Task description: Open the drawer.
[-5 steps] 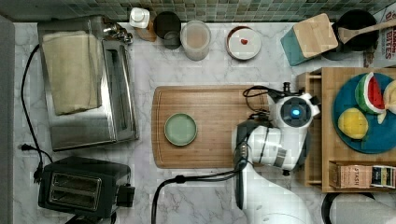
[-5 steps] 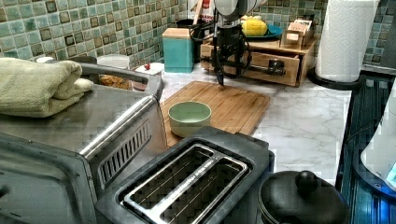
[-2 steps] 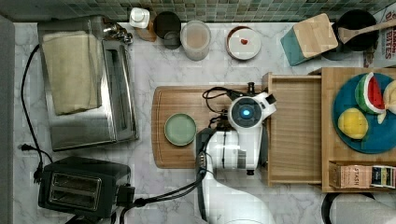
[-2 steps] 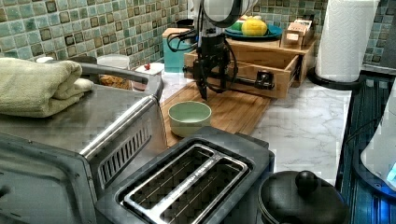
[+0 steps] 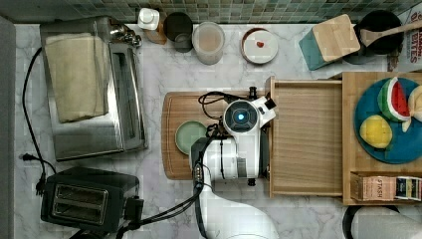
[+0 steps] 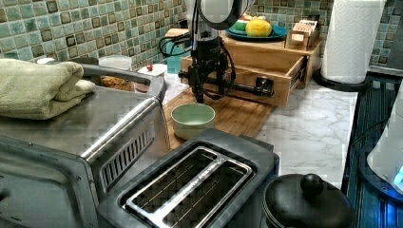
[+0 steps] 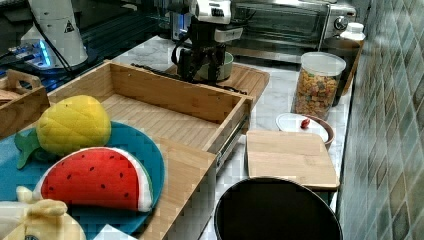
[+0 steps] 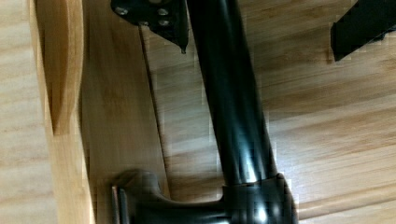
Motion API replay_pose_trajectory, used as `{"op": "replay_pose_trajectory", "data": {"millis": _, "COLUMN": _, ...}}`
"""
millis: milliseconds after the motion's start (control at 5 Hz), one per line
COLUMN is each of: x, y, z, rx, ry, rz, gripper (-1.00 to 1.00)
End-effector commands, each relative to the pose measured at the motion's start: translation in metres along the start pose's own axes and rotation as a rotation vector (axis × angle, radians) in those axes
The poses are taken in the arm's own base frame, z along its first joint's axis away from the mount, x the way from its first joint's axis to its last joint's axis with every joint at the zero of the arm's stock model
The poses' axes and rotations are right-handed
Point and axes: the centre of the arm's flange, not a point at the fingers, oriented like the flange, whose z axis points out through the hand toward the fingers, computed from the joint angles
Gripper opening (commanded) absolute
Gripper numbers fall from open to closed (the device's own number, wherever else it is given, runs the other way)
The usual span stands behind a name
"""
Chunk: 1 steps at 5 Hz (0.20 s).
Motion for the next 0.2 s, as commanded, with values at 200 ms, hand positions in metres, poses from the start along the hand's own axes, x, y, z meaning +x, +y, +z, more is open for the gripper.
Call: {"op": "replay_pose_trajectory", "data": {"millis": 200, "x": -0.0316, "y": -0.1284, "z": -0.0519, "rx": 0.074, "ry": 0.040, "rz": -0.124, "gripper": 1.00}}
